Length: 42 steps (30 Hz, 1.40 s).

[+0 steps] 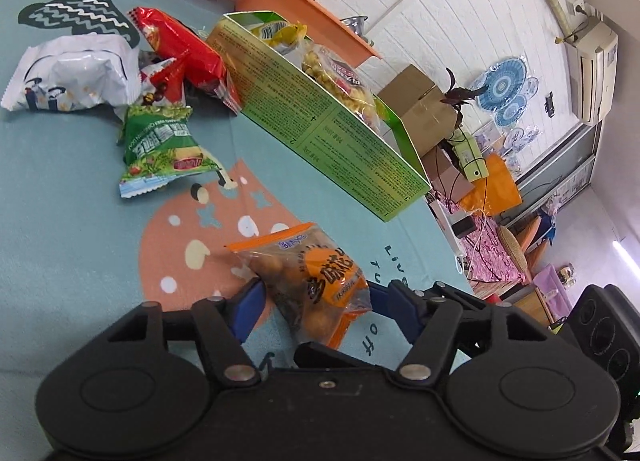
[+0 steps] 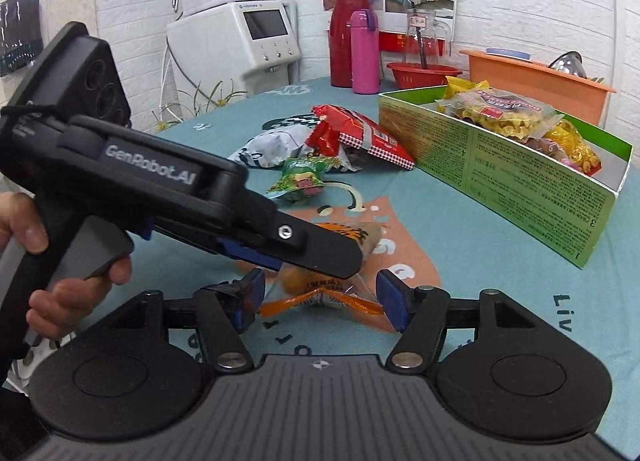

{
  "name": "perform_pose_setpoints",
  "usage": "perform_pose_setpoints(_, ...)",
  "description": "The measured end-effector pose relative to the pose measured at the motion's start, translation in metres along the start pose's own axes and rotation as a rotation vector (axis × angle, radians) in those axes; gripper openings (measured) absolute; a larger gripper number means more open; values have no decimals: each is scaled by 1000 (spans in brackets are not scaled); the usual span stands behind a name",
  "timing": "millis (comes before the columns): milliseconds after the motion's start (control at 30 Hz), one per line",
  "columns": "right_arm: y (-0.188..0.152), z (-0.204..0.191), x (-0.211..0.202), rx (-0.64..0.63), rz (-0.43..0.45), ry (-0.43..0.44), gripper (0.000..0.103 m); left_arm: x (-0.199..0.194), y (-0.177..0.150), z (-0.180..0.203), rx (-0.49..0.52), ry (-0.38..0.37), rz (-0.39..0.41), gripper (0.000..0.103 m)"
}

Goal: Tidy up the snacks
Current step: 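Grasp an orange-labelled snack bag with the right gripper while the left grasps another, then drop the orange-labelled snack bags into the green box with both grippers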

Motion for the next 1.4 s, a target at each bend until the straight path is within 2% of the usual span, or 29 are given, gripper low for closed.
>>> perform_pose_setpoints(100, 1, 2, 1, 16, 14, 1, 102, 1, 0, 0, -1, 7, 3, 69)
perform_pose_setpoints(167, 1, 4, 4, 31, 16, 2, 102, 5, 0, -1, -3, 16, -4, 43)
perform_pose_setpoints(200, 1, 4, 6, 34, 18, -1, 100, 7, 1, -2, -3, 14, 2, 44)
perform_pose_setpoints(333, 0, 5, 9, 33, 27, -24, 79, 13, 6, 5, 1, 37, 5, 42)
perform_pose_setpoints(367, 1, 6, 6, 36, 36, -18, 73, 12, 8, 8, 17, 49, 24, 35)
perform_pose_setpoints(400, 3, 6, 4, 36, 36, -19, 55, 11, 11, 11, 28, 39, 32, 33)
perform_pose_setpoints(433, 4, 8, 1, 36, 46, -4, 49, 10, 15, 14, 38, 30, 37, 34)
perform_pose_setpoints(733, 28, 31, -27, 33, 188, -87, 48, 25, 57, 60, 193, -36, 93, 35)
perform_pose_setpoints(933, 50, 57, -40, 30, 271, -161, 48, 52, 89, 88, 283, -80, 118, 35)
perform_pose_setpoints(1200, 68, 101, -38, 65, 341, -241, 48, 103, 120, 97, 292, -131, 102, 36)
perform_pose_setpoints(1400, 68, 130, -28, 92, 338, -290, 47, 140, 133, 93, 285, -141, 76, 36)
Point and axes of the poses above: each gripper's, at about its wrist camera, not at the fingertips, and x roughly the way its jaws point, z to its right, y to its top, the point moved 1 cm from there along x, roughly the way its jaws point, and after that the axes turned 6 degrees about x, right-handed, at the moved point
